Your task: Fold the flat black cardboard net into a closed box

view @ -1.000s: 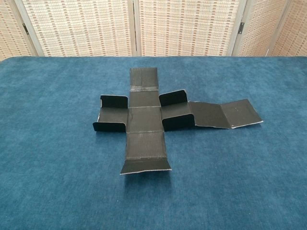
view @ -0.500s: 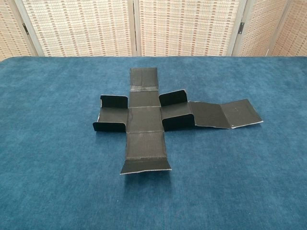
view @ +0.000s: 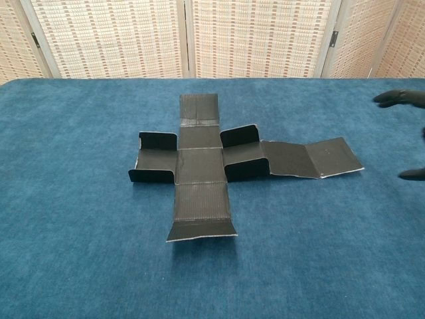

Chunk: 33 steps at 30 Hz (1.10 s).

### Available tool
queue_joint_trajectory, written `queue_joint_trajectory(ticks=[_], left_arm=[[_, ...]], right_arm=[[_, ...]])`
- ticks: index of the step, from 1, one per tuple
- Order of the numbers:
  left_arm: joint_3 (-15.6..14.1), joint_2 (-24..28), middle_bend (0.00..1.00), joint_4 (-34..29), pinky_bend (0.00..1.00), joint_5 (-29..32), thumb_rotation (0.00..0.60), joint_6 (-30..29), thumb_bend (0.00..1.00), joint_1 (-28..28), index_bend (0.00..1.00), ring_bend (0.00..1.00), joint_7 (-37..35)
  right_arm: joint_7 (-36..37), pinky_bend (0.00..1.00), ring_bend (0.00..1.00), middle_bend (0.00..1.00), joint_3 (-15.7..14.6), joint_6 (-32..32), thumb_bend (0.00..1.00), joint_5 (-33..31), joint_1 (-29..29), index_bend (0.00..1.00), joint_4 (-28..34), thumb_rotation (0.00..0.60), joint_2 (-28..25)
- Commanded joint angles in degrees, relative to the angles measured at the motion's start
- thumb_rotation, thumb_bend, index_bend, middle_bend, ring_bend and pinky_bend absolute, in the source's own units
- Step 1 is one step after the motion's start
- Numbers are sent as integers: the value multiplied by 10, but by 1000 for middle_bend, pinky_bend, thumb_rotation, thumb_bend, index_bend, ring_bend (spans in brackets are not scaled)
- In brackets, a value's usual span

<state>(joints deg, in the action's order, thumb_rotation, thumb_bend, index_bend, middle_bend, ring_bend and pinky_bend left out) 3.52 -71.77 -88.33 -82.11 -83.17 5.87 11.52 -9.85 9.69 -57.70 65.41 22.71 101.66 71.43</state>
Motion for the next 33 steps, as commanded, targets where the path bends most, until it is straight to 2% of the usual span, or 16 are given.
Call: queue_joint_trajectory(ticks=[1, 12, 16, 22, 33], left_arm=[[-1, -1, 0, 3, 91, 0, 600, 3, 194, 1, 16, 0, -3], [-1, 1, 0, 13, 91, 6, 600, 12, 193, 5, 16, 0, -20], [-2, 0, 0, 13, 91, 7, 600, 16, 193, 7, 16, 0, -19], [-1, -1, 0, 14, 91, 9, 600, 20, 193, 10, 16, 0, -18], [-1, 3, 0, 13, 90, 18, 600, 35, 196, 17, 16, 0, -16]], right_arm=[[-79, 962, 732, 11, 35, 63, 246, -126, 80, 0, -15, 600, 47], [-204, 962, 734, 0, 32, 97, 252, -324, 213, 0, -111, 600, 129], [-241, 962, 734, 0, 25, 93, 155, -374, 255, 0, -149, 600, 160], [-271, 962, 734, 0, 17, 84, 60, -415, 292, 0, -192, 600, 199], [-298, 962, 736, 0, 11, 118, 87, -480, 339, 0, -249, 600, 221]])
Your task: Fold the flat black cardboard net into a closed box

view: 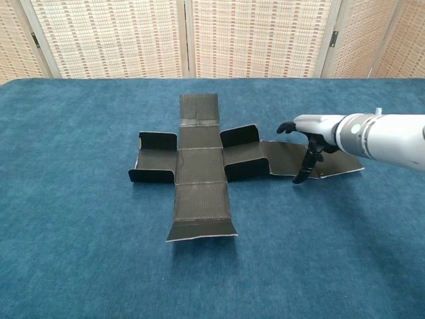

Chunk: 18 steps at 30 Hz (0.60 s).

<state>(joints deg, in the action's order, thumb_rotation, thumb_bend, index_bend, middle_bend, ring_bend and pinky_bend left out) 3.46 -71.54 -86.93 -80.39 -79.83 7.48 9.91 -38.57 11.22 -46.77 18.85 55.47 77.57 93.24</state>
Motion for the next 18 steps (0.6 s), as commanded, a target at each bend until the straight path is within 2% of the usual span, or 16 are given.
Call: queue_joint_trajectory(ticks=[1, 18], left_arm=[[0, 1, 0, -1, 90, 1, 600, 2, 195, 1, 16, 0, 0], [-3, 4, 0, 0, 85, 14, 600, 12, 197, 3, 7, 0, -1]], right_arm=[[-16, 962, 736, 0, -6, 10, 87, -21, 17, 0, -11, 600, 4], [-81, 962, 741, 1, -34, 34, 121, -121, 89, 0, -53, 600, 18]])
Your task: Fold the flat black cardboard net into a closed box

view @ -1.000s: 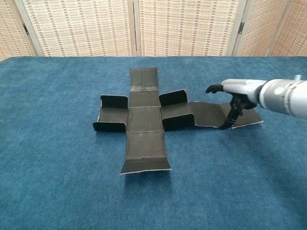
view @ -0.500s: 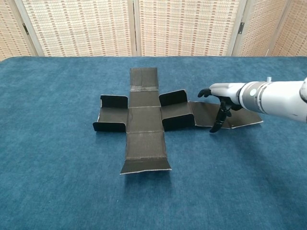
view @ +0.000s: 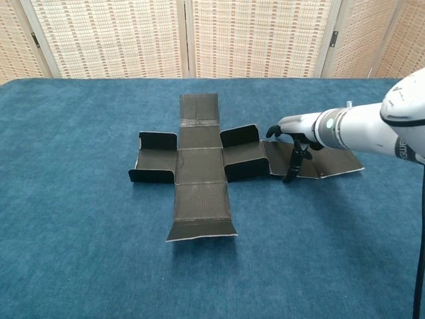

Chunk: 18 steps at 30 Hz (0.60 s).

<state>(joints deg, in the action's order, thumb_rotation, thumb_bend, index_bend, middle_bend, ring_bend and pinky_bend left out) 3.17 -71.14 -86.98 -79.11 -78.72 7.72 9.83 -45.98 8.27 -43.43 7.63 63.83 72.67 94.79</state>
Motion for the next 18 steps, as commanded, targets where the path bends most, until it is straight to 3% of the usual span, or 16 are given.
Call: queue_joint_trajectory(ticks=[1, 8, 14, 18], left_arm=[[0, 0, 0, 1, 85, 2, 600, 2, 197, 0, 7, 0, 0], [-1, 0, 0, 5, 84, 4, 600, 4, 197, 0, 3, 0, -7], [3, -4, 0, 17, 84, -8, 600, 9, 197, 10, 13, 0, -38], [16, -17, 0, 44, 94, -26, 600, 22, 196, 37, 63, 43, -62]], right_arm=[[-10, 962, 741, 3, -7, 1, 128, -14, 9, 0, -5, 600, 3], [-23, 962, 745, 34, -20, -14, 140, -23, 19, 7, -7, 600, 12], [3, 969, 764, 147, -12, -41, 190, 5, 6, 209, 32, 600, 1], [37, 973, 775, 224, -6, -57, 211, 46, -14, 235, 72, 600, -14]])
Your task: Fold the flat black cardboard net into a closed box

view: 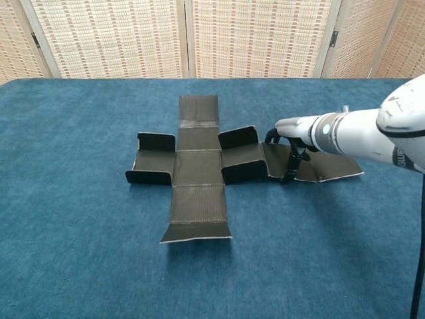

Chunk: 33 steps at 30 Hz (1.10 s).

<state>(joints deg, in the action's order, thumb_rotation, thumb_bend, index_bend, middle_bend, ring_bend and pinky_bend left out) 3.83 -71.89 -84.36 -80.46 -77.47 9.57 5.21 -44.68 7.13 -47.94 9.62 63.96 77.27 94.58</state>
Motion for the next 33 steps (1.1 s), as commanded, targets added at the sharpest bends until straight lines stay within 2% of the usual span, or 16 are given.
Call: queue_joint_trajectory(ticks=[1, 3, 6, 8, 12, 16, 19, 20, 23, 28, 33], left_arm=[[14, -13, 5, 25, 105, -18, 600, 13, 197, 27, 82, 78, -23], [25, -24, 60, 42, 165, -27, 600, 24, 197, 48, 143, 225, -34], [44, -48, 195, 74, 343, -35, 600, 40, 200, 83, 229, 475, -50], [55, -69, 235, 104, 426, -31, 600, 61, 214, 108, 262, 544, -56], [65, -100, 251, 144, 480, -18, 600, 110, 228, 150, 284, 613, -45], [65, -114, 240, 160, 510, -8, 600, 139, 228, 168, 244, 625, -35], [62, -133, 164, 176, 530, 2, 600, 173, 208, 189, 126, 615, -20], [61, -152, 125, 190, 531, 11, 600, 201, 197, 206, 82, 603, -4], [60, -177, 61, 207, 526, 29, 600, 227, 182, 221, 18, 576, 21], [59, -208, 4, 224, 522, 44, 600, 229, 174, 230, 0, 546, 40], [61, -245, 0, 251, 519, 49, 600, 218, 172, 238, 0, 520, 38]], right_arm=[[32, 974, 777, 243, 7, -12, 216, 35, -19, 236, 34, 600, -16], [51, 976, 782, 277, 11, -9, 226, 57, -28, 241, 44, 600, -20], [79, 978, 788, 306, 15, 0, 231, 88, -40, 250, 54, 600, -23], [96, 979, 790, 314, 17, 8, 230, 105, -46, 252, 63, 600, -26], [111, 980, 791, 325, 17, 4, 231, 132, -51, 252, 75, 600, -30], [110, 980, 791, 326, 15, -4, 231, 142, -51, 252, 78, 600, -28], [105, 980, 791, 326, 10, -19, 231, 156, -50, 252, 80, 600, -23], [98, 980, 791, 326, 4, -37, 231, 175, -51, 252, 80, 600, -15], [95, 980, 791, 326, -7, -67, 231, 207, -60, 252, 70, 600, 5], [88, 980, 791, 326, -20, -101, 230, 254, -73, 252, 53, 600, 29], [90, 980, 791, 327, -15, -105, 231, 271, -83, 252, 47, 600, 40]])
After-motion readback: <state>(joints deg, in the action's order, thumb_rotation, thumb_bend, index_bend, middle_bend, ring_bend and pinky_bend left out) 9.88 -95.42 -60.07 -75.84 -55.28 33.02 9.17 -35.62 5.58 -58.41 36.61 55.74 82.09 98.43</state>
